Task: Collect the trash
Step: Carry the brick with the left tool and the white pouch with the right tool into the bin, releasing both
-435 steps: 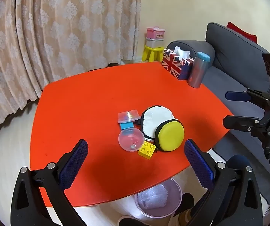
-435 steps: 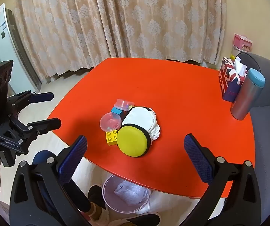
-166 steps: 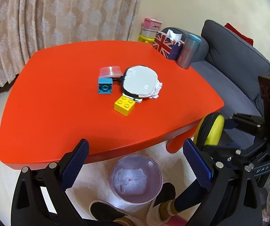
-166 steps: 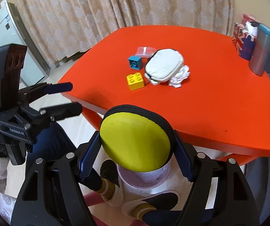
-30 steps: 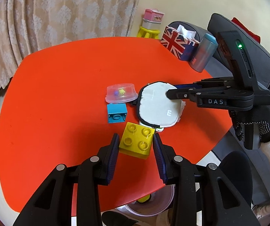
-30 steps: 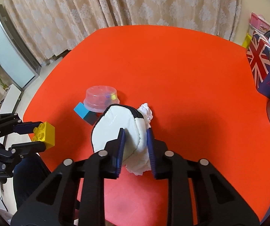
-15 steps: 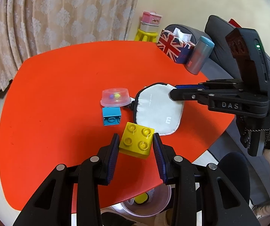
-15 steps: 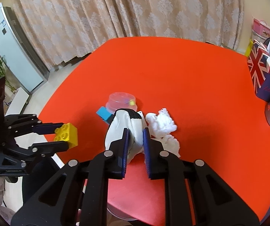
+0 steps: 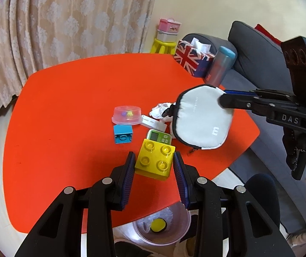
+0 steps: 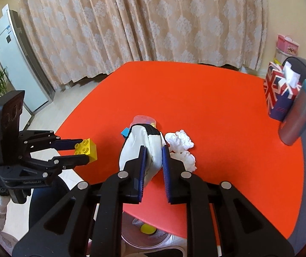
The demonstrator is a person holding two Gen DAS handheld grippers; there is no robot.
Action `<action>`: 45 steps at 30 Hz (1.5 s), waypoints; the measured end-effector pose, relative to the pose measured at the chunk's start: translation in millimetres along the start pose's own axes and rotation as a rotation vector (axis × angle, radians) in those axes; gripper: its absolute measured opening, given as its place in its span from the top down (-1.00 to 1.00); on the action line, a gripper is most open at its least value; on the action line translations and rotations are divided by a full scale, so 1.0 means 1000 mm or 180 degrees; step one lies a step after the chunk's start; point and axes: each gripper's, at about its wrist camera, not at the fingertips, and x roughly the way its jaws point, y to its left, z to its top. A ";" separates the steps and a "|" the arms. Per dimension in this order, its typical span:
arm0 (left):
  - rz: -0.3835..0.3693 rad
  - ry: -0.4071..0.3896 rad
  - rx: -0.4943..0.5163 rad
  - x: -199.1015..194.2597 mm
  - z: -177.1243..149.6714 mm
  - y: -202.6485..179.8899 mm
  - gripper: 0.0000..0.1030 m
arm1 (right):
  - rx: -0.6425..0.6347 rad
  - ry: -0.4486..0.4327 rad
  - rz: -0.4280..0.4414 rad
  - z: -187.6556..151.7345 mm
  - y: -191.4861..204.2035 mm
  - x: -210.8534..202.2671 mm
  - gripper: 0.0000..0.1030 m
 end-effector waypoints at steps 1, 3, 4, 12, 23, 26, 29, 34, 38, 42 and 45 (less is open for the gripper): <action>-0.0004 -0.0015 0.0008 -0.003 -0.001 -0.002 0.30 | -0.0006 -0.0010 -0.0011 -0.002 0.001 -0.005 0.72; -0.0015 -0.0037 0.0021 -0.007 -0.003 -0.006 0.30 | -0.0003 -0.0036 -0.0010 -0.009 0.004 -0.014 0.72; -0.0018 -0.0046 0.0029 -0.009 -0.004 -0.008 0.30 | -0.0005 -0.0046 -0.0010 -0.012 0.005 -0.017 0.71; -0.0091 -0.0047 0.0109 -0.016 -0.025 -0.027 0.30 | -0.0006 -0.0045 0.0000 -0.052 0.016 -0.041 0.72; -0.0176 0.0102 0.0164 -0.005 -0.069 -0.048 0.30 | 0.0024 -0.0050 -0.0030 -0.097 0.031 -0.059 0.72; -0.0186 0.0145 0.0176 -0.002 -0.077 -0.051 0.30 | 0.0025 -0.0050 -0.0054 -0.106 0.033 -0.060 0.72; -0.0184 0.0169 0.0186 0.000 -0.083 -0.054 0.30 | 0.0039 -0.0045 -0.0048 -0.112 0.033 -0.058 0.72; -0.0212 0.0187 0.0204 0.002 -0.085 -0.057 0.29 | 0.0055 -0.0043 -0.0045 -0.119 0.034 -0.059 0.72; -0.0207 0.0170 0.0202 0.004 -0.085 -0.060 0.16 | 0.0065 -0.0048 -0.0059 -0.121 0.033 -0.059 0.72; -0.0237 0.0084 0.0120 0.003 -0.084 -0.056 -0.72 | 0.0079 -0.0055 -0.0057 -0.122 0.031 -0.059 0.72; -0.0213 0.0072 0.0065 0.003 -0.082 -0.052 -0.83 | 0.0067 -0.0041 -0.0049 -0.121 0.032 -0.058 0.71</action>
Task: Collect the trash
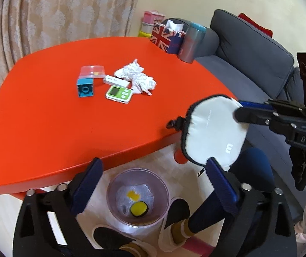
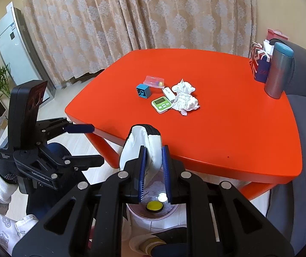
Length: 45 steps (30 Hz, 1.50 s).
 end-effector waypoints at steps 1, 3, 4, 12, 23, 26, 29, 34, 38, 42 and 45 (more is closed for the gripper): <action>-0.0001 -0.0005 -0.0009 -0.001 0.000 0.001 -0.83 | 0.0000 0.0002 0.0004 0.000 0.000 0.000 0.71; 0.0021 -0.0028 -0.0019 -0.004 0.001 0.004 -0.85 | -0.0002 0.0014 0.0013 0.000 0.001 0.002 0.71; 0.0025 -0.0037 -0.0030 -0.005 0.001 0.005 -0.85 | -0.0003 0.0018 0.0019 0.000 0.001 0.002 0.71; 0.0079 -0.0101 -0.0115 -0.016 0.001 0.015 -0.85 | -0.0037 0.0067 0.0060 -0.001 0.006 0.009 0.71; 0.0131 -0.0175 -0.0195 -0.031 0.001 0.029 -0.85 | -0.0088 0.0209 0.0253 -0.003 0.014 0.029 0.65; 0.0156 -0.0189 -0.0203 -0.033 0.003 0.032 -0.85 | -0.0089 0.0204 0.0259 -0.001 0.016 0.034 -0.53; 0.0171 -0.0182 -0.0201 -0.032 0.002 0.033 -0.85 | -0.0023 0.0156 0.0270 0.000 0.014 0.035 -0.68; 0.0174 -0.0156 -0.0210 -0.029 0.001 0.034 -0.85 | 0.0054 0.0143 0.0242 -0.001 0.008 0.034 -0.76; 0.0164 -0.0145 -0.0195 -0.028 0.001 0.033 -0.85 | 0.0106 0.0128 0.0220 -0.001 0.005 0.031 -0.81; 0.0164 -0.0145 -0.0185 -0.029 0.001 0.032 -0.85 | 0.0127 0.0117 0.0215 -0.001 0.004 0.030 -0.82; 0.0166 -0.0147 -0.0179 -0.030 0.001 0.031 -0.85 | 0.0148 0.0111 0.0214 -0.001 0.002 0.028 -0.84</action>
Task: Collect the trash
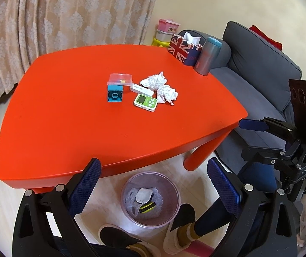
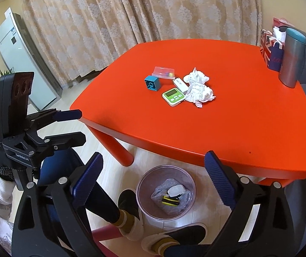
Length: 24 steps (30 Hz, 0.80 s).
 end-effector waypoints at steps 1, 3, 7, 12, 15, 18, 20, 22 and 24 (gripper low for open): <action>-0.0002 -0.0002 0.0002 0.000 0.000 0.000 -0.85 | 0.0012 -0.0002 -0.0005 0.000 -0.001 -0.001 -0.85; -0.0007 -0.0006 0.0007 -0.002 0.001 -0.001 -0.85 | 0.0038 -0.0007 -0.0018 0.001 -0.003 -0.002 -0.87; 0.0026 -0.0017 0.0033 -0.002 0.003 -0.001 -0.85 | 0.0090 -0.0016 -0.0047 0.004 -0.007 -0.004 -0.89; 0.0058 -0.0055 0.0070 -0.005 0.011 0.000 -0.85 | 0.0097 -0.0037 -0.0054 0.016 -0.011 -0.006 -0.89; 0.0042 -0.0062 0.0039 -0.005 0.018 0.004 -0.85 | 0.0082 -0.0031 -0.0064 0.025 -0.013 -0.004 -0.89; 0.0049 -0.0063 0.0026 -0.003 0.026 0.008 -0.85 | 0.0066 -0.0013 -0.0087 0.036 -0.016 0.000 -0.90; 0.0057 -0.0059 0.0025 -0.001 0.032 0.010 -0.85 | 0.0055 0.0002 -0.0107 0.043 -0.019 0.005 -0.90; 0.0061 -0.0056 0.0028 0.000 0.035 0.012 -0.85 | 0.0045 0.0020 -0.0119 0.050 -0.023 0.010 -0.90; 0.0065 -0.0051 0.0036 0.003 0.041 0.015 -0.85 | 0.0039 0.0040 -0.0139 0.057 -0.026 0.016 -0.90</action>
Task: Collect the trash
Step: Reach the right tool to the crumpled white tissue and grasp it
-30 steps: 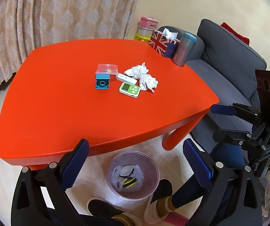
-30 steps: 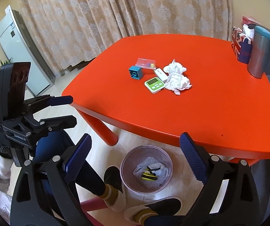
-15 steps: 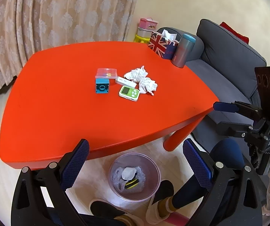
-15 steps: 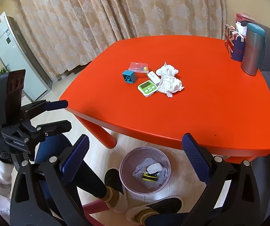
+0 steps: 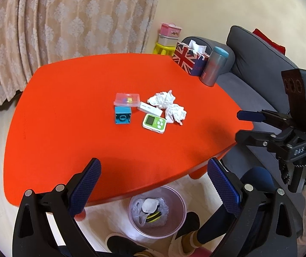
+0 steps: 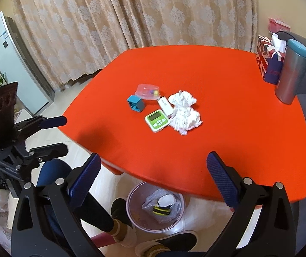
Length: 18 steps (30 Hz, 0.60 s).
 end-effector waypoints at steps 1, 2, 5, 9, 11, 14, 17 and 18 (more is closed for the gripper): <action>0.0007 0.0000 0.0002 0.001 0.002 0.001 -0.85 | -0.0007 0.0010 -0.0004 0.003 -0.001 0.003 -0.90; 0.0016 0.0003 0.0001 0.002 0.004 0.002 -0.85 | -0.0014 0.0023 -0.0015 0.007 -0.003 0.006 -0.90; 0.0030 0.0019 -0.0007 0.006 0.012 0.006 -0.85 | -0.0046 0.0072 -0.0047 0.017 -0.007 0.015 -0.90; 0.0036 0.0024 -0.0001 0.011 0.021 0.008 -0.85 | -0.0114 0.0150 -0.0095 0.028 -0.014 0.030 -0.90; 0.0044 0.0018 -0.0007 0.014 0.025 0.010 -0.85 | -0.0139 0.0196 -0.0120 0.032 -0.017 0.038 -0.90; 0.0043 0.0017 -0.0019 0.017 0.028 0.012 -0.85 | -0.0198 0.0293 -0.0139 0.039 -0.022 0.054 -0.90; 0.0044 0.0029 -0.0031 0.020 0.031 0.013 -0.85 | -0.0257 0.0422 -0.0151 0.045 -0.027 0.072 -0.89; 0.0044 0.0030 -0.0041 0.021 0.031 0.014 -0.85 | -0.0268 0.0473 -0.0160 0.047 -0.029 0.078 -0.89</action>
